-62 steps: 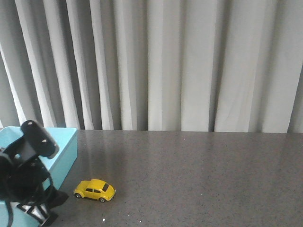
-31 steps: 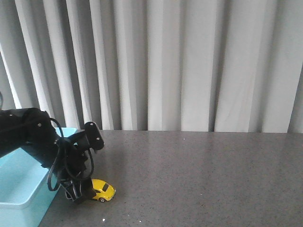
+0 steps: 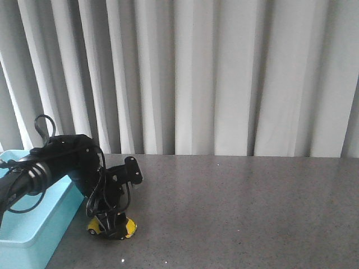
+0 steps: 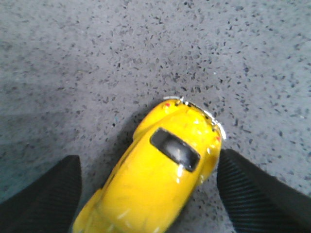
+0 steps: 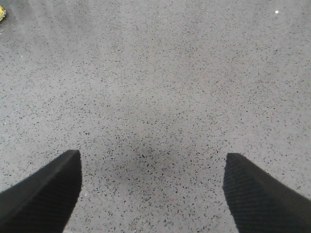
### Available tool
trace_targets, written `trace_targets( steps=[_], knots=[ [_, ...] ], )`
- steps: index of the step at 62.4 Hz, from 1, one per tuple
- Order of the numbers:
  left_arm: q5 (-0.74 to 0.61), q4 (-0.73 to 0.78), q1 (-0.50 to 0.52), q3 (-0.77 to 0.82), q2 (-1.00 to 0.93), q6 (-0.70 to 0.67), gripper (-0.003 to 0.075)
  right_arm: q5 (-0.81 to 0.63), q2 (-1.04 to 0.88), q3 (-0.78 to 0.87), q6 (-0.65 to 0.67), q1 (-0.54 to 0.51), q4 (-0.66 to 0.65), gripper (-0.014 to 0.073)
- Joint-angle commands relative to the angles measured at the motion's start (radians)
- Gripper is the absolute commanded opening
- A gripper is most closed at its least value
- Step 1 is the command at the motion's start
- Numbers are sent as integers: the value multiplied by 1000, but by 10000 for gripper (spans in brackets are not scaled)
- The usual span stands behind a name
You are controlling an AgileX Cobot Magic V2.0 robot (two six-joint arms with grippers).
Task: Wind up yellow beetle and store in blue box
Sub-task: 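Lower the left gripper onto the yellow car beside the box, then close the left gripper on the car and lift it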
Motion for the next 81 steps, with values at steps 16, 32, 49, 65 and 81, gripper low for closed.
trace_targets(
  steps=[16,32,49,65,81],
  knots=[
    [97,-17,-7,-126,14,-9,557,-56,-1,-25,-5,-4,-8,578],
    [97,27,-6,-126,14,-21,457,-56,-1,-25,-5,-4,-8,578],
    [97,-19,-6,-128,-5,-69,323,-56,-1,-25,-5,-4,-8,578],
    [97,-107,-6,-128,-88,-130,282,-56,-1,-25,-5,-4,-8,578],
    [97,-96,-3,-128,-193,-226,282,-56,-1,-25,-5,-4,-8,578]
  ],
)
